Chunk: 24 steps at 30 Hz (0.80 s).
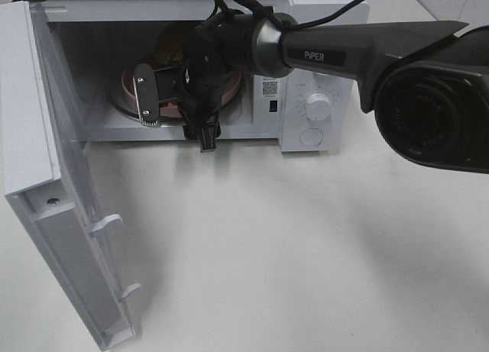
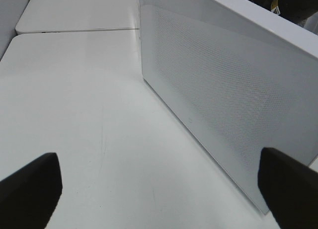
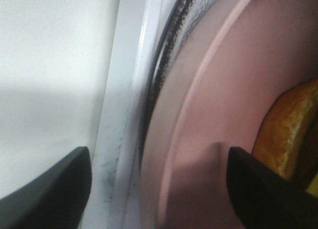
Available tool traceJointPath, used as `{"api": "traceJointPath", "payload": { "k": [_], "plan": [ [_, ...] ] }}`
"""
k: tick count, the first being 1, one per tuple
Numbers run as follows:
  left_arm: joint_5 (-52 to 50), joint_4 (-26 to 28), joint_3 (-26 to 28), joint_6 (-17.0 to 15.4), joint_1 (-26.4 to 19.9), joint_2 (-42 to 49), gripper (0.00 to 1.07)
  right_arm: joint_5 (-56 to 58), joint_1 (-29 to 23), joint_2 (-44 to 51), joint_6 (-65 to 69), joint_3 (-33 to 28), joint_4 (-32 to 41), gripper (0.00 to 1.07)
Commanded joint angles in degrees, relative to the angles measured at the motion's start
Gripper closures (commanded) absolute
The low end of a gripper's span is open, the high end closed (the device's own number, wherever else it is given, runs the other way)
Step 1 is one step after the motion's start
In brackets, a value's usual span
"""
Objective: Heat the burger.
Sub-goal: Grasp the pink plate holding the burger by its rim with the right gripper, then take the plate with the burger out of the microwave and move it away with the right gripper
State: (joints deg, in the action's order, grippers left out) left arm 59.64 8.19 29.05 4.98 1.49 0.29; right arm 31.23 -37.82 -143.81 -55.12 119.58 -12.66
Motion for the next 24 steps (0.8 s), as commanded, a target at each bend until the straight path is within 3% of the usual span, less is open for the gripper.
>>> {"api": "traceJointPath", "payload": {
  "k": [1, 2, 3, 4, 5, 6, 8, 9, 10, 24],
  "plan": [
    [-0.11, 0.00, -0.34, -0.40, -0.11, 1.15, 0.06, -0.11, 0.23, 0.17, 1.60, 0.92, 0.23, 0.53],
    [-0.11, 0.00, -0.34, -0.40, -0.11, 1.15, 0.06, -0.11, 0.23, 0.17, 1.60, 0.92, 0.23, 0.53],
    [-0.11, 0.00, -0.34, -0.40, -0.11, 1.15, 0.06, -0.11, 0.23, 0.23, 1.78, 0.92, 0.23, 0.65],
    [-0.11, 0.00, -0.34, -0.40, -0.11, 1.15, 0.06, -0.11, 0.23, 0.23, 1.78, 0.92, 0.23, 0.65],
    [-0.11, 0.00, -0.34, -0.40, -0.11, 1.15, 0.06, -0.06, 0.23, 0.40, 1.78, 0.92, 0.29, 0.79],
    [-0.11, 0.00, -0.34, -0.40, -0.11, 1.15, 0.06, -0.06, 0.23, 0.40, 1.78, 0.92, 0.29, 0.79],
    [-0.11, 0.00, -0.34, -0.40, -0.11, 1.15, 0.06, 0.74, 0.23, 0.52, 1.78, 0.92, 0.52, 0.99],
    [-0.11, 0.00, -0.34, -0.40, -0.11, 1.15, 0.06, 0.74, 0.23, 0.52, 1.78, 0.92, 0.52, 0.99],
    [-0.11, 0.00, -0.34, -0.40, -0.11, 1.15, 0.06, 1.66, 0.23, 0.74, 1.78, 0.92, 0.52, 1.07],
    [-0.11, 0.00, -0.34, -0.40, -0.11, 1.15, 0.06, 5.50, -0.74, 3.09, 1.43, 0.92, 3.38, 1.07]
  ]
}}
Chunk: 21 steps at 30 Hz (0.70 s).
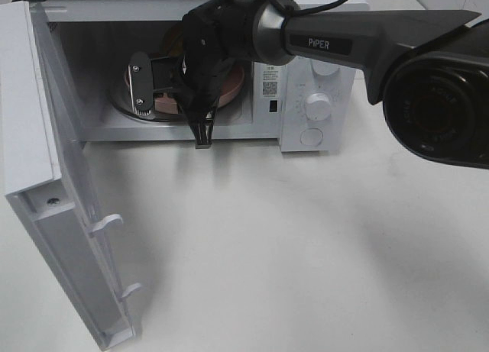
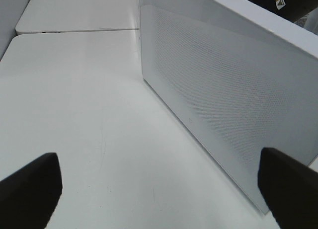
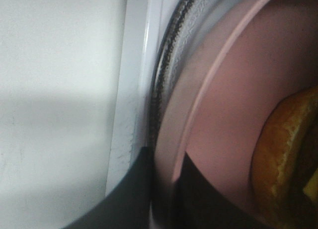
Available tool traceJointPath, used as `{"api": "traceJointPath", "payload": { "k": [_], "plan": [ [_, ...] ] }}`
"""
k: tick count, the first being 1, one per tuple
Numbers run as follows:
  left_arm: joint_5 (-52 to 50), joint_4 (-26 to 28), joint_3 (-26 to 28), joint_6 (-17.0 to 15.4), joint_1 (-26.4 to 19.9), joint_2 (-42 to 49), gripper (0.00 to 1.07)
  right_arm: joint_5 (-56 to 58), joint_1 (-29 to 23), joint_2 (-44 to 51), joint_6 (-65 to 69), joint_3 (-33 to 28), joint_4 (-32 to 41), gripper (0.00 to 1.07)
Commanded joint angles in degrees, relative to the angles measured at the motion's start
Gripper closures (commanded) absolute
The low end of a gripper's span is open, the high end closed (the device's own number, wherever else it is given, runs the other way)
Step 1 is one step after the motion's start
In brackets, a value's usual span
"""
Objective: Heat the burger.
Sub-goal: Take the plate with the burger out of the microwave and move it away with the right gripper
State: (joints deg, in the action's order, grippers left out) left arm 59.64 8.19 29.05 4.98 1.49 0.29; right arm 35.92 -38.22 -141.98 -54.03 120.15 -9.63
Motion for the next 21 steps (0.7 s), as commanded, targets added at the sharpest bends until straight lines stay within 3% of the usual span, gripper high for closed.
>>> {"api": "traceJointPath", "payload": {
  "k": [1, 7, 21],
  "plan": [
    [-0.11, 0.00, -0.34, -0.40, -0.11, 1.15, 0.06, 0.80, -0.34, 1.26, 0.34, 0.34, 0.34, 1.07],
    [-0.11, 0.00, -0.34, -0.40, -0.11, 1.15, 0.06, 0.86, -1.09, 2.81, 0.34, -1.49, 0.17, 1.07],
    [-0.11, 0.00, -0.34, -0.40, -0.11, 1.15, 0.06, -3.38, -2.58, 10.37, 0.06, -12.43, -1.43, 1.07]
  ]
}}
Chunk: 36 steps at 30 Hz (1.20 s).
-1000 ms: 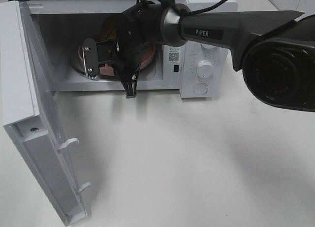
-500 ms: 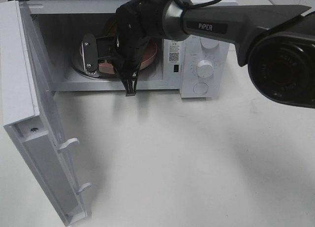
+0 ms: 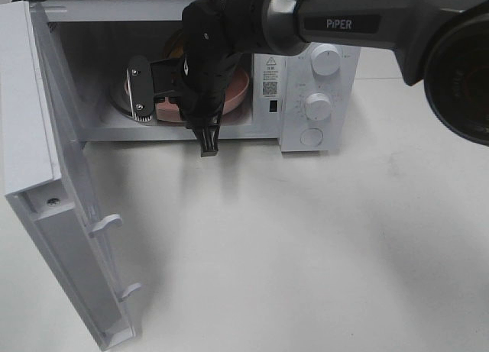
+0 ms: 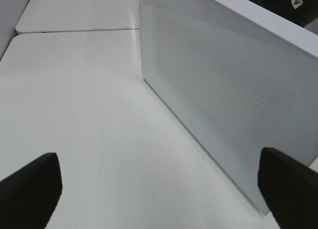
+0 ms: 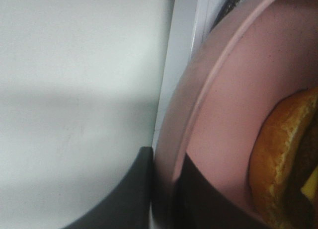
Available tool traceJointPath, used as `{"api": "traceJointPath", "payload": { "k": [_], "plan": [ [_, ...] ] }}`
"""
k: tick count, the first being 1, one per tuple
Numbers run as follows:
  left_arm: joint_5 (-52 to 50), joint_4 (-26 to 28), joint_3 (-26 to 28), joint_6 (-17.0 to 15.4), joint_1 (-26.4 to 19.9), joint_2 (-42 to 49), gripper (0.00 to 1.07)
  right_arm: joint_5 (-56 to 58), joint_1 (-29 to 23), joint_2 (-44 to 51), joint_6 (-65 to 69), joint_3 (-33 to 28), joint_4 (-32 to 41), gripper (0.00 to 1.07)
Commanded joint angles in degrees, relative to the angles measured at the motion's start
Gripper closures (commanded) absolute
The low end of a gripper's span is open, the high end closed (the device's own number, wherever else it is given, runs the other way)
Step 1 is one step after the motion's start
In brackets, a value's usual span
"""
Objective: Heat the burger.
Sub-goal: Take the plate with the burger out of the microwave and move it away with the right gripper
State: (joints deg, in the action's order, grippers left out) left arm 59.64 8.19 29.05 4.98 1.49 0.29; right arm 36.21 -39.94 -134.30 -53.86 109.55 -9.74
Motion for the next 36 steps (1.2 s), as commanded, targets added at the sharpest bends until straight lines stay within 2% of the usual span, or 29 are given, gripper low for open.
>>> {"api": "traceJointPath", "payload": {
  "k": [1, 6, 15, 18, 20, 36],
  "plan": [
    [-0.11, 0.00, -0.34, -0.40, -0.11, 1.15, 0.06, -4.30, -1.15, 3.21, 0.23, -2.75, -1.66, 1.07],
    [-0.11, 0.00, -0.34, -0.40, -0.11, 1.15, 0.06, -7.85, -1.66, 5.67, 0.63, -7.51, -2.06, 1.07],
    [-0.11, 0.00, -0.34, -0.40, -0.11, 1.15, 0.06, -17.25, -2.35, 12.66, 3.38, -20.00, -3.09, 1.07],
    [-0.11, 0.00, -0.34, -0.40, -0.11, 1.15, 0.06, -17.93, -2.35, 13.35, 3.50, -21.08, -3.09, 1.07],
    [-0.11, 0.00, -0.34, -0.40, -0.11, 1.15, 0.06, -19.88, -2.35, 15.81, 3.67, -25.15, -3.09, 1.07],
    [-0.11, 0.00, -0.34, -0.40, -0.11, 1.15, 0.06, -29.62, -4.35, 26.64, 3.67, -41.42, -4.18, 1.07]
  ]
}}
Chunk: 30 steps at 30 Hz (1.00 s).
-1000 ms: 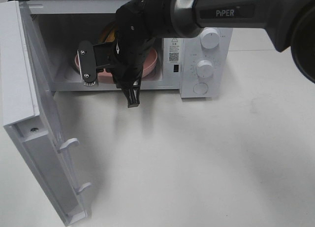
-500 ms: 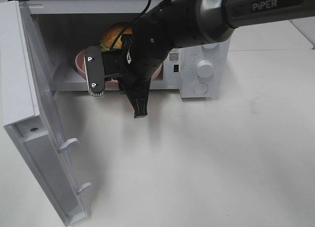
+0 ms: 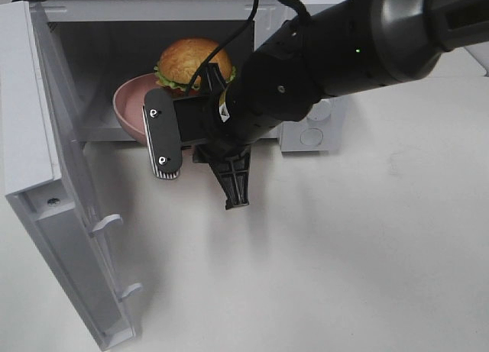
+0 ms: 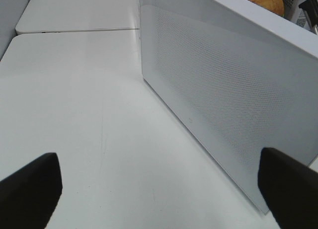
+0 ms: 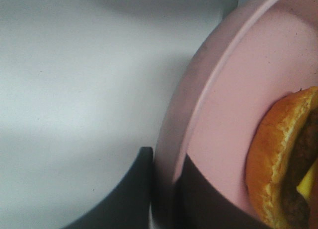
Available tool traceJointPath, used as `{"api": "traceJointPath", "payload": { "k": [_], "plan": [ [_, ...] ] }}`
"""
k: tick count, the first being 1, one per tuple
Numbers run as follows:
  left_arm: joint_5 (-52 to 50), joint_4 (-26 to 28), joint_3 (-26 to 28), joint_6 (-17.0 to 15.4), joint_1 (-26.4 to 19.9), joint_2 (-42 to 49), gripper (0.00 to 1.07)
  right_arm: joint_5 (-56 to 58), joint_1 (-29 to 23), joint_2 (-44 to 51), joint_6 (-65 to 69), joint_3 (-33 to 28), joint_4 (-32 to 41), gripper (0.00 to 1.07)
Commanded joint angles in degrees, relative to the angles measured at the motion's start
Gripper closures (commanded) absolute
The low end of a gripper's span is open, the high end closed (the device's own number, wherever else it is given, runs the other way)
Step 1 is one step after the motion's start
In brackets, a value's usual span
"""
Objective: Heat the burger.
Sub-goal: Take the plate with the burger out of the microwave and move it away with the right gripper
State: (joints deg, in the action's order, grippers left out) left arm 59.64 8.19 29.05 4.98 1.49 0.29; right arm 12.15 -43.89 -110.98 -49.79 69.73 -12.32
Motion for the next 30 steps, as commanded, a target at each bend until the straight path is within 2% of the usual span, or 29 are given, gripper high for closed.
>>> {"api": "traceJointPath", "payload": {
  "k": [1, 20, 22, 25, 30],
  "plan": [
    [-0.11, 0.00, -0.34, -0.40, -0.11, 1.15, 0.06, -6.07, -0.74, 4.18, -0.40, -2.58, -1.60, 1.07],
    [-0.11, 0.00, -0.34, -0.40, -0.11, 1.15, 0.06, -6.59, -3.04, 16.73, -0.40, -15.81, -1.60, 1.07],
    [-0.11, 0.00, -0.34, -0.40, -0.11, 1.15, 0.06, -6.53, -3.04, 20.23, -0.40, -18.85, -1.60, 1.07],
    [-0.11, 0.00, -0.34, -0.40, -0.11, 1.15, 0.06, -6.53, -3.04, 21.20, -0.40, -19.65, -1.60, 1.07],
    [-0.11, 0.00, -0.34, -0.40, -0.11, 1.15, 0.06, -3.95, -3.04, 28.07, -0.40, -24.75, -1.72, 1.07]
  ]
}}
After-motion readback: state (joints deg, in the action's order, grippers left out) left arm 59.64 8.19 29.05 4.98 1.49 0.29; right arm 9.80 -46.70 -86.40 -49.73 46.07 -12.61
